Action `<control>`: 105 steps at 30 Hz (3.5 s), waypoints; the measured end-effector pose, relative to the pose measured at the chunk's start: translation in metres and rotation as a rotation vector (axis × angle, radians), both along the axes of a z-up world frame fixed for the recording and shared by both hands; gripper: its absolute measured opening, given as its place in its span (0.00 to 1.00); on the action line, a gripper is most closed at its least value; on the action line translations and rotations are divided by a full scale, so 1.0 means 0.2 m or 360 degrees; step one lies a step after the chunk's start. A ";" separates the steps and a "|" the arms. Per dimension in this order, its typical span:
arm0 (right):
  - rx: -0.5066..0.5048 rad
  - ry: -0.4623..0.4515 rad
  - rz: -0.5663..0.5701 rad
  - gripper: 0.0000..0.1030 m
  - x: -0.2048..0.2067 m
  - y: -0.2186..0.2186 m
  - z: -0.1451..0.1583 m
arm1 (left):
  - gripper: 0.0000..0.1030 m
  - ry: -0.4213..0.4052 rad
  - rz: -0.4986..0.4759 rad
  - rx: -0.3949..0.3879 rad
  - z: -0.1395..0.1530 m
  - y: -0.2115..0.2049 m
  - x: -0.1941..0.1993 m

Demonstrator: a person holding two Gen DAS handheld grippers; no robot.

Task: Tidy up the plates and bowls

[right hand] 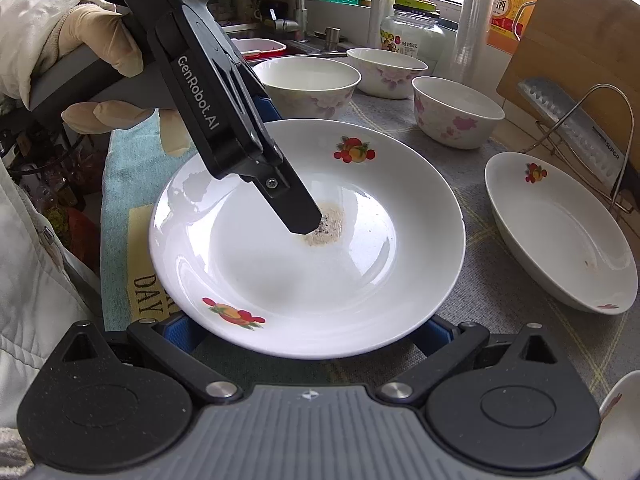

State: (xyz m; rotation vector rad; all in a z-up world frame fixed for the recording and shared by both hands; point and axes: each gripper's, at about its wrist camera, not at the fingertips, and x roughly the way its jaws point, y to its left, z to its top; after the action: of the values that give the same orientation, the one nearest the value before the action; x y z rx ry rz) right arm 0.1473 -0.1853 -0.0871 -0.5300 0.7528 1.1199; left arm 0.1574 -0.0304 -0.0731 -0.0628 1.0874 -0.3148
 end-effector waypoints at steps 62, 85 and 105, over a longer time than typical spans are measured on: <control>-0.0028 -0.0036 -0.0995 1.00 0.05 -1.05 0.15 | 0.97 -0.0203 -0.0991 0.0031 0.11 -1.26 0.50; -0.0086 0.0049 -0.1100 1.00 0.12 -1.10 0.14 | 0.97 -0.0078 -0.1108 0.0029 0.02 -1.38 0.63; -0.0132 0.0170 -0.1207 1.00 0.15 -1.08 0.15 | 0.97 -0.0016 -0.1186 0.0172 0.02 -1.42 0.64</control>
State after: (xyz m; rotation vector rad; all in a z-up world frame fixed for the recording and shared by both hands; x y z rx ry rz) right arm 0.1772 -0.4009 -0.0573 -0.2122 0.9849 0.4129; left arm 0.2854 -0.3151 -0.0685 0.4507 1.0846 -0.9199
